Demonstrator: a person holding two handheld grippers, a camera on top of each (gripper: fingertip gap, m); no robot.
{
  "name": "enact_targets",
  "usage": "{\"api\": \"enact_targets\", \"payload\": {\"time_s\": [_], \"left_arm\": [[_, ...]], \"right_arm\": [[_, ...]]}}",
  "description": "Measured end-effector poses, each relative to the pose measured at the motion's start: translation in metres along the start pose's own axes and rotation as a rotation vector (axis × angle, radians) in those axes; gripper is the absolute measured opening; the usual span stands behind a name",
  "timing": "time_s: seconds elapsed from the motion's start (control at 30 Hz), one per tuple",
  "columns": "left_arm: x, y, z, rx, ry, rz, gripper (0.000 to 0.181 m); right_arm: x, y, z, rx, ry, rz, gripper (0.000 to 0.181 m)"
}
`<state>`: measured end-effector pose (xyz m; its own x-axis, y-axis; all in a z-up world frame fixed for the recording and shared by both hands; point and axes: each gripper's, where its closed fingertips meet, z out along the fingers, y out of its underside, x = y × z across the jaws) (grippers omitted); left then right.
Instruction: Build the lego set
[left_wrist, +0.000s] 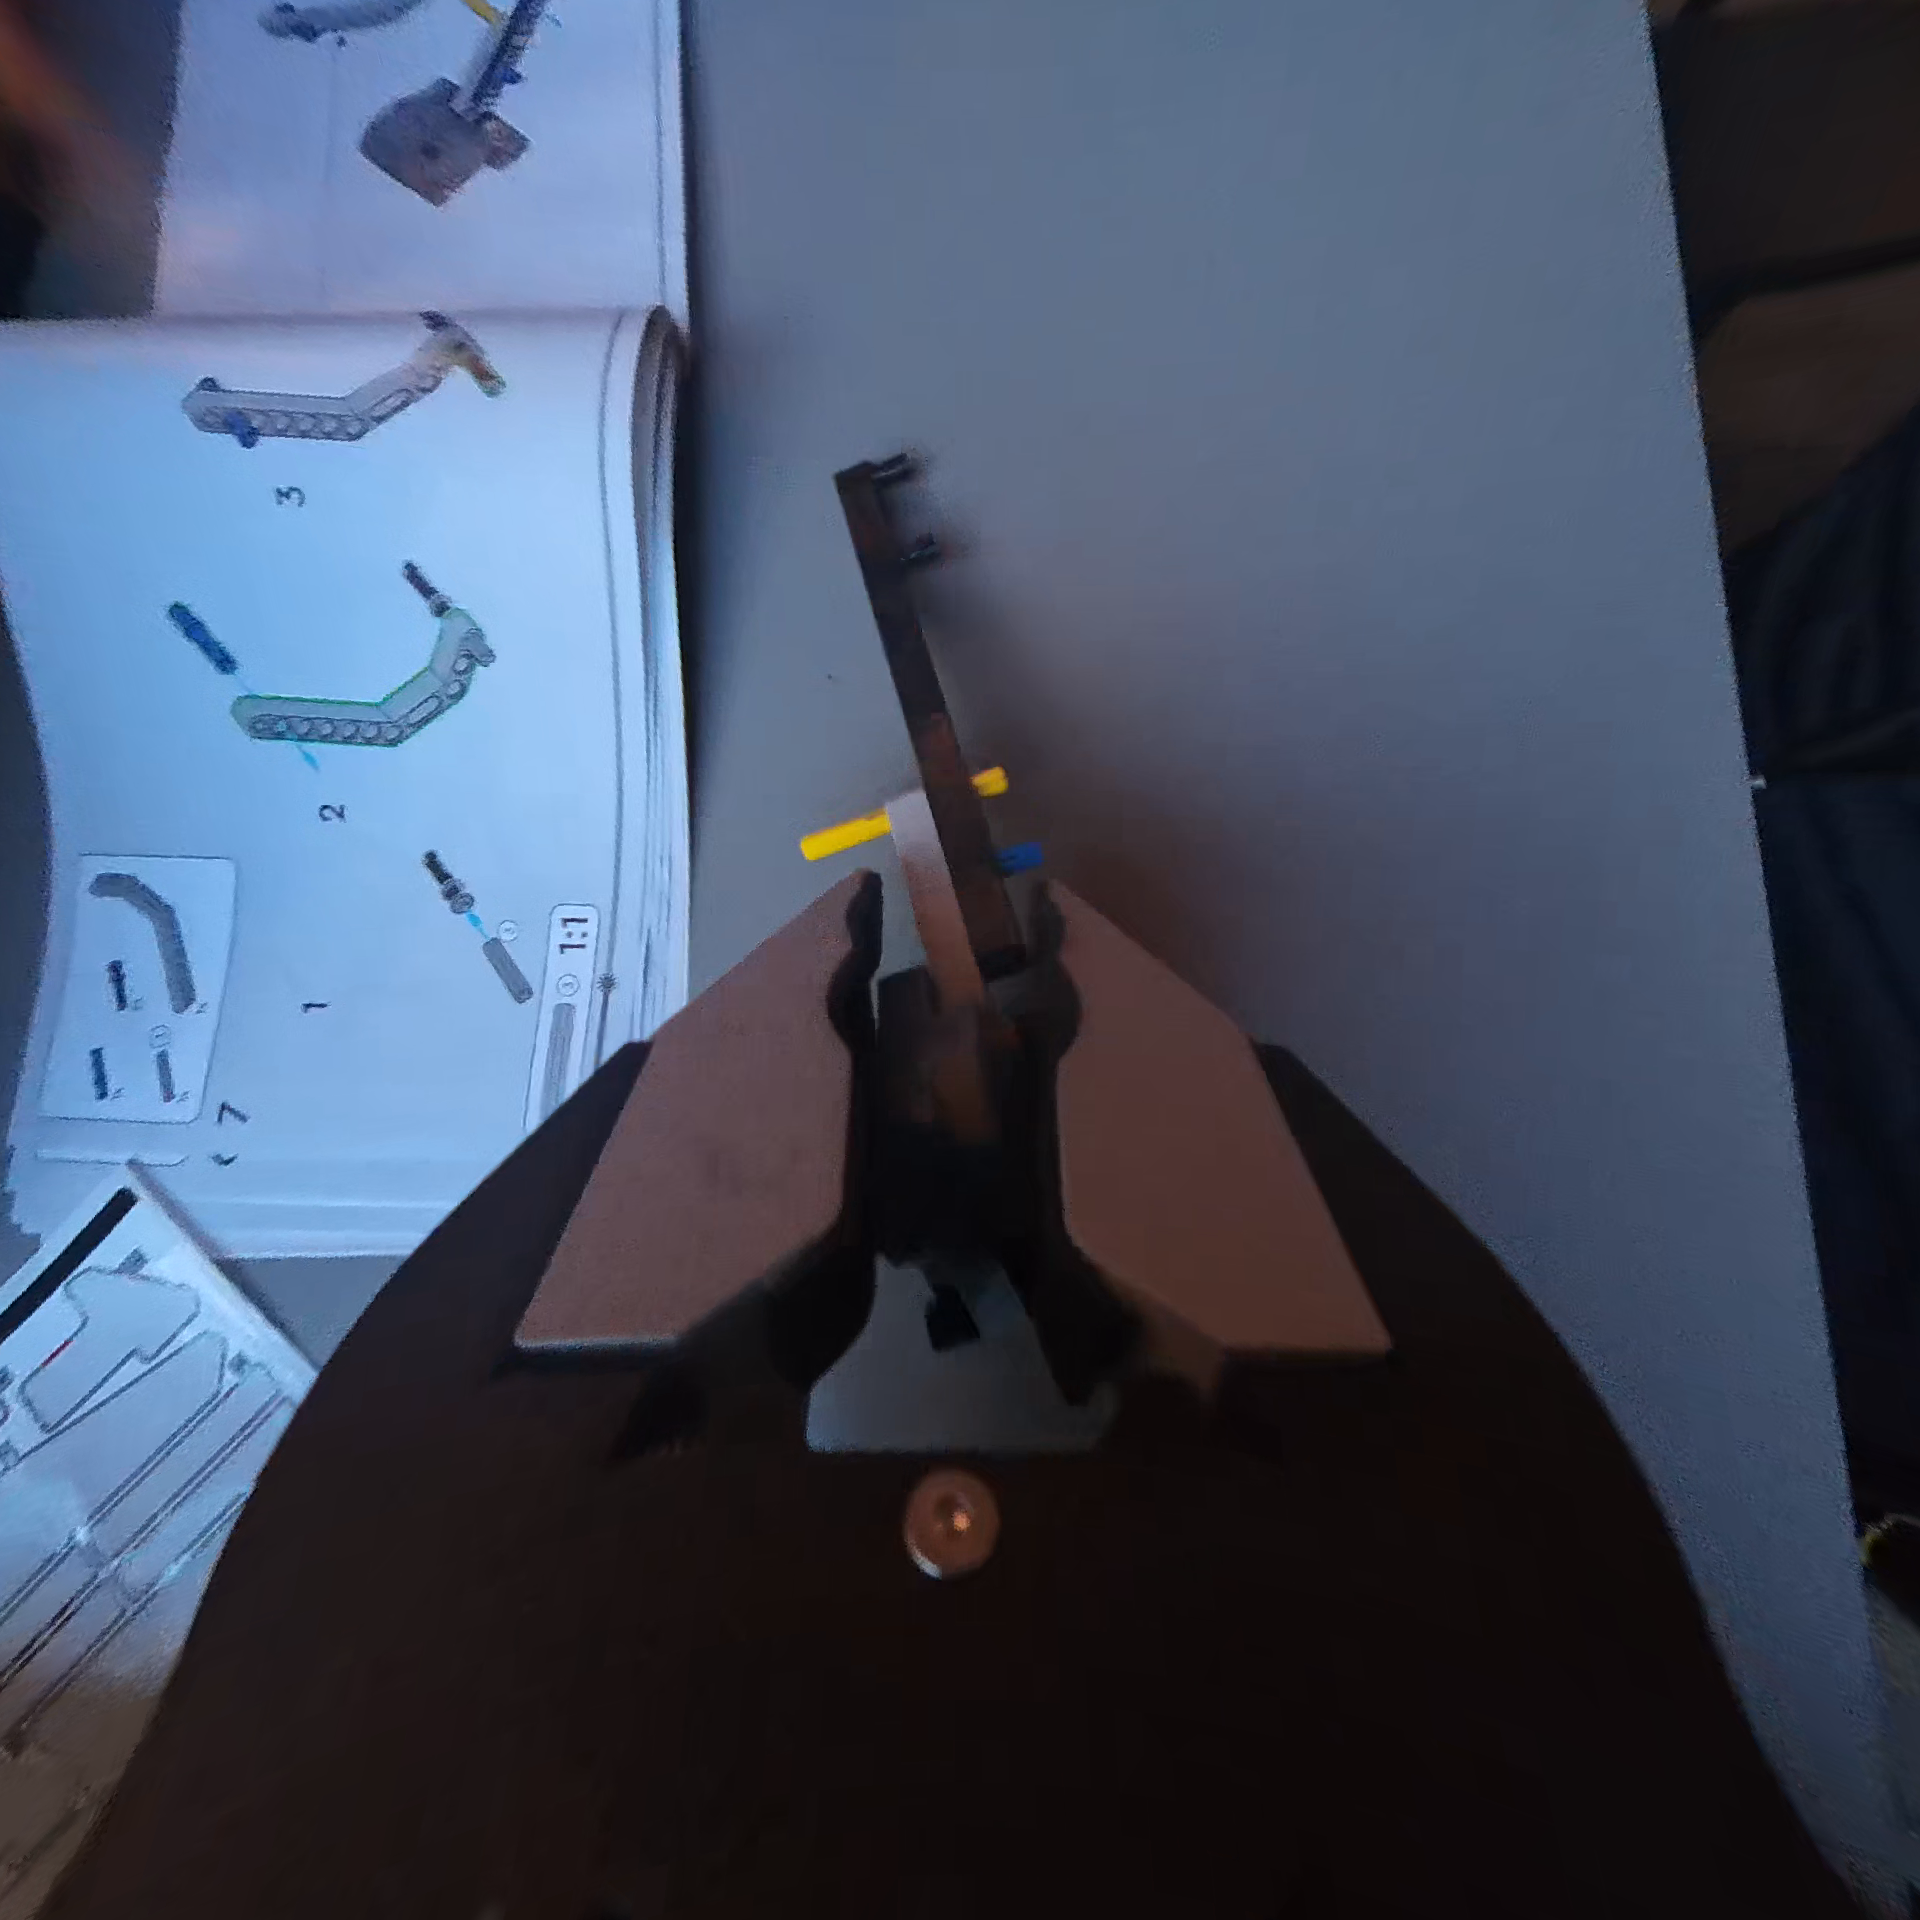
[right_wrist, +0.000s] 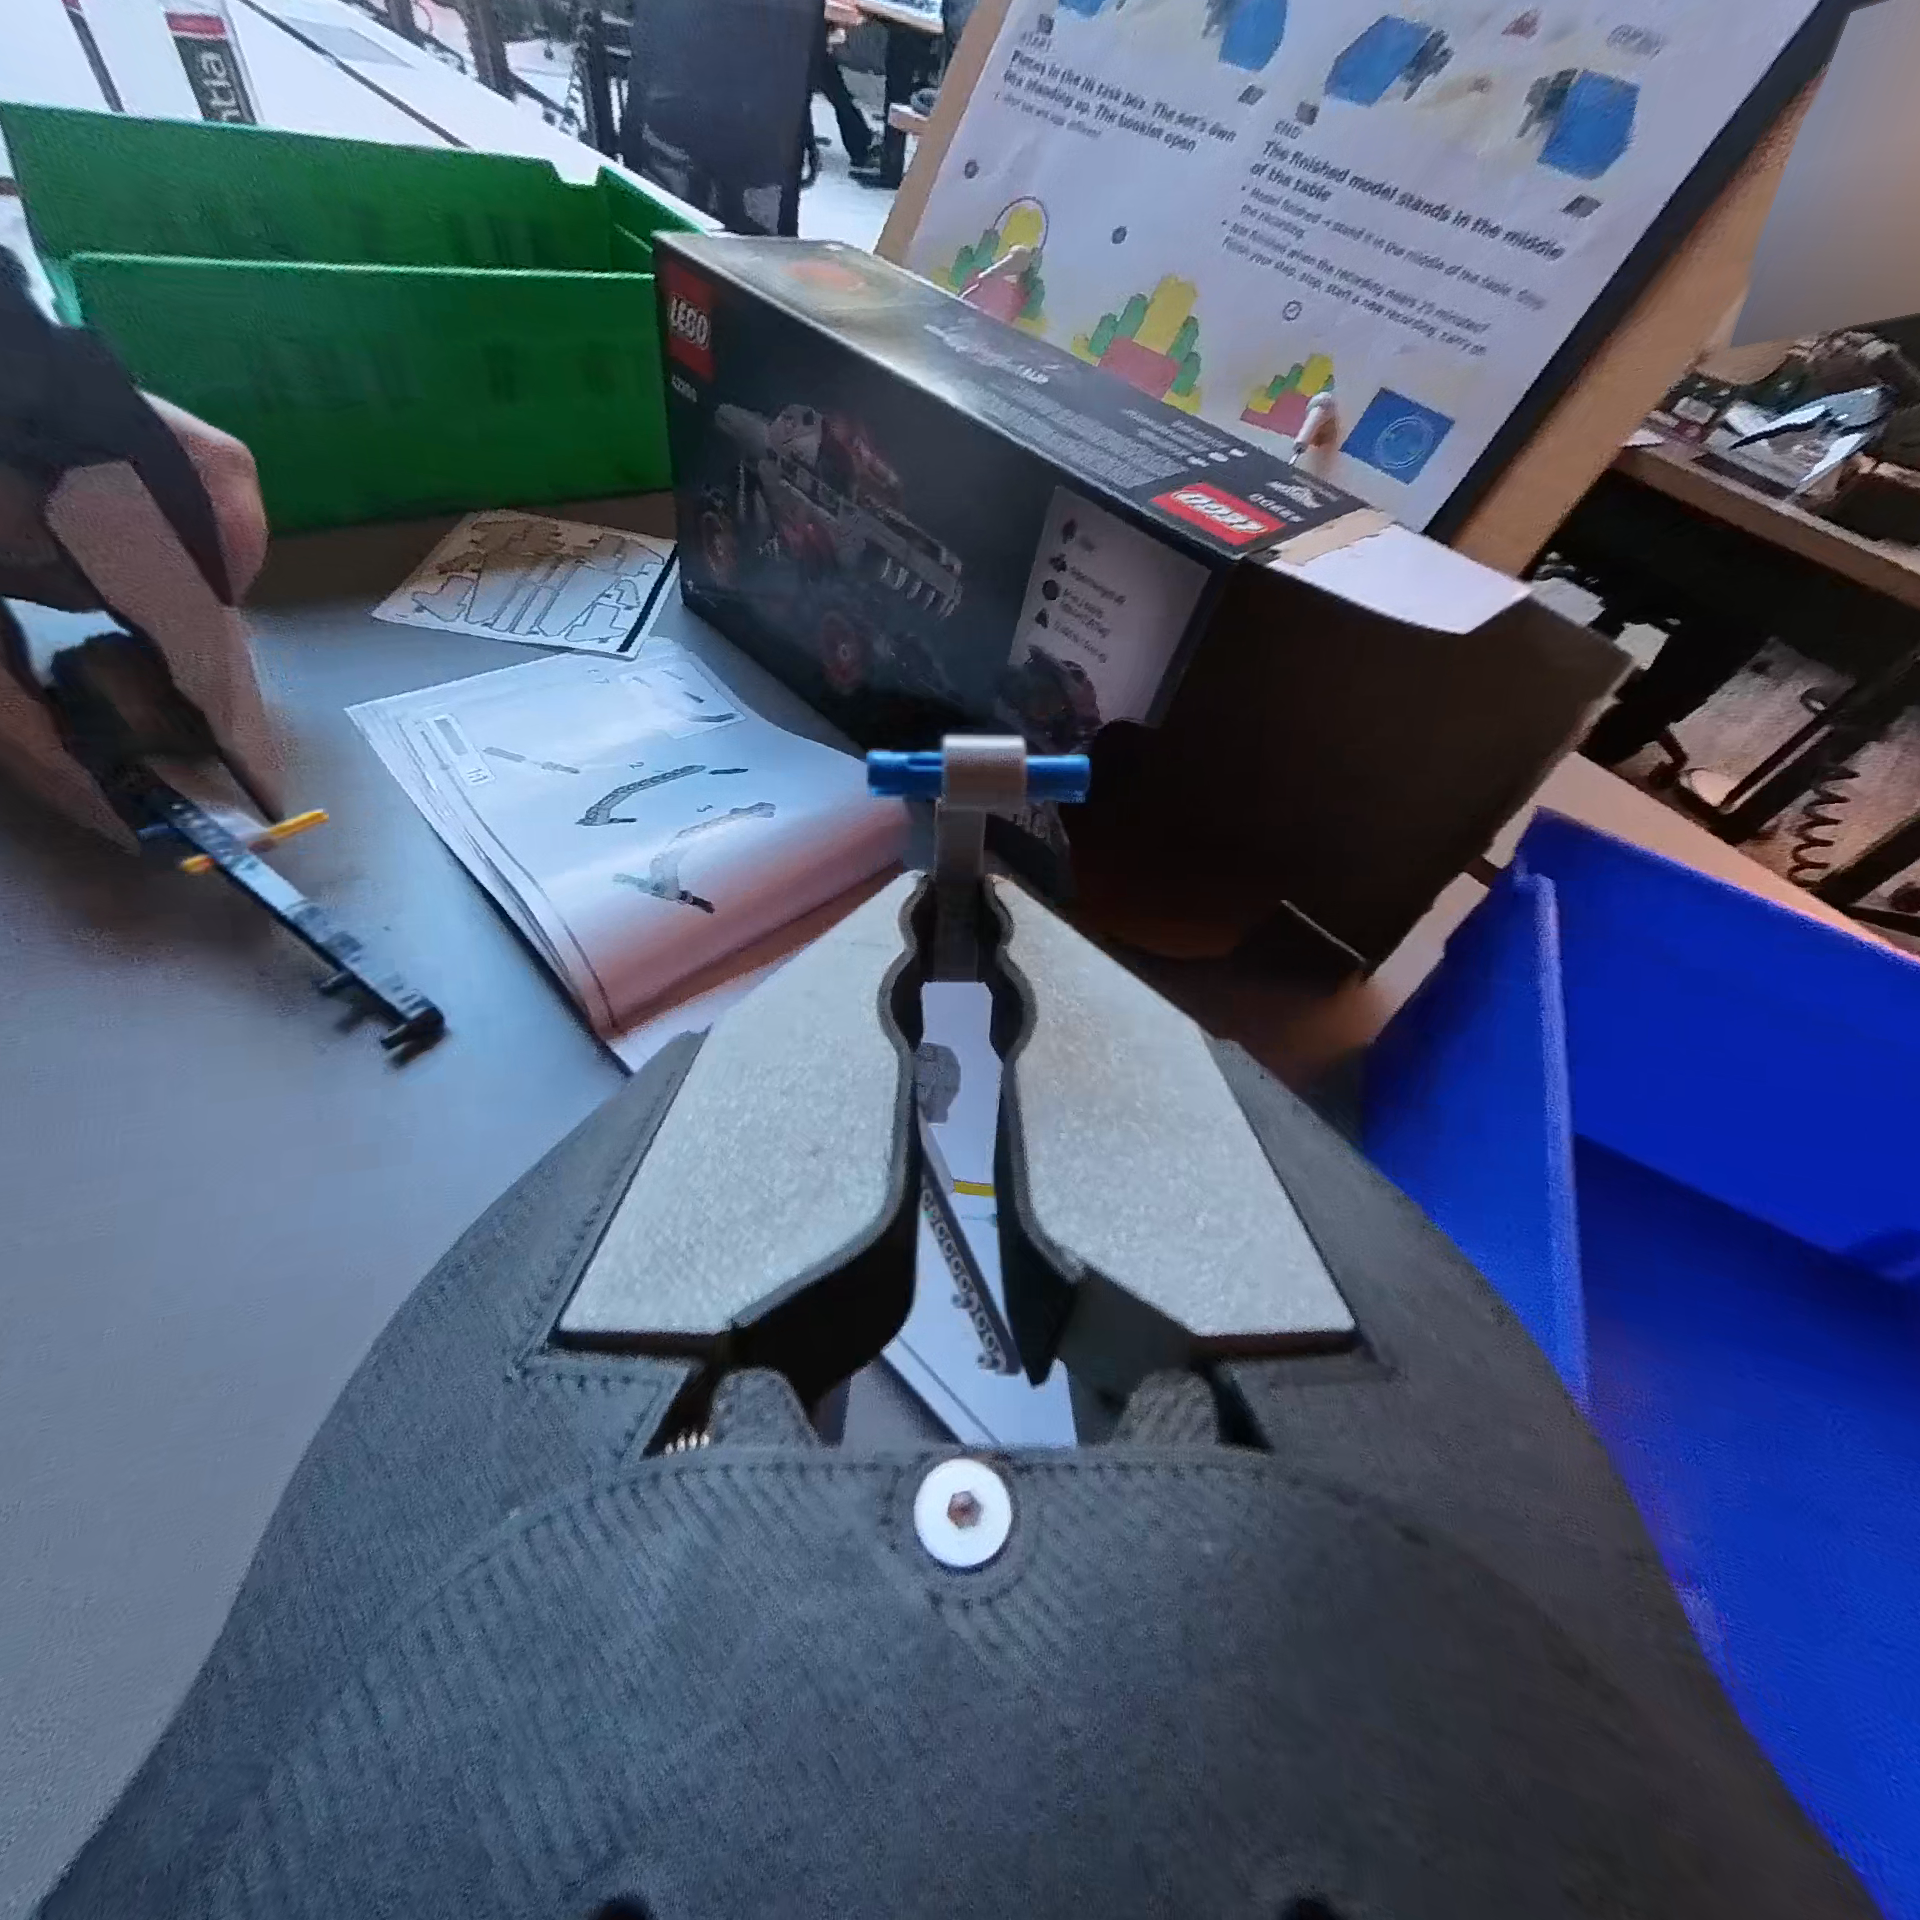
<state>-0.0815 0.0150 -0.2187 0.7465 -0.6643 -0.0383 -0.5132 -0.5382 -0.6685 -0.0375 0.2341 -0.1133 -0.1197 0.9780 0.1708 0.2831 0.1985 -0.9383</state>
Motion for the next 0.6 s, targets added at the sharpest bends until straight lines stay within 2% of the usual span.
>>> {"api": "enact_targets", "payload": {"time_s": [0.27,0.4,0.5,0.6], "left_arm": [[0.011,-0.01,-0.002,0.066,0.087,-0.003,0.023],[0.012,-0.011,0.0,0.076,0.085,0.035,0.024],[0.015,-0.012,-0.001,0.08,0.084,0.074,0.025],[0.016,-0.019,-0.005,0.11,0.091,0.046,0.038]], "right_arm": [[-0.022,0.007,0.012,-0.033,-0.097,0.014,0.006],[-0.05,0.024,0.025,-0.133,-0.207,0.0,0.006],[-0.074,0.036,0.035,-0.207,-0.267,-0.082,0.006],[-0.094,0.046,0.042,-0.268,-0.318,-0.12,0.006]]}}
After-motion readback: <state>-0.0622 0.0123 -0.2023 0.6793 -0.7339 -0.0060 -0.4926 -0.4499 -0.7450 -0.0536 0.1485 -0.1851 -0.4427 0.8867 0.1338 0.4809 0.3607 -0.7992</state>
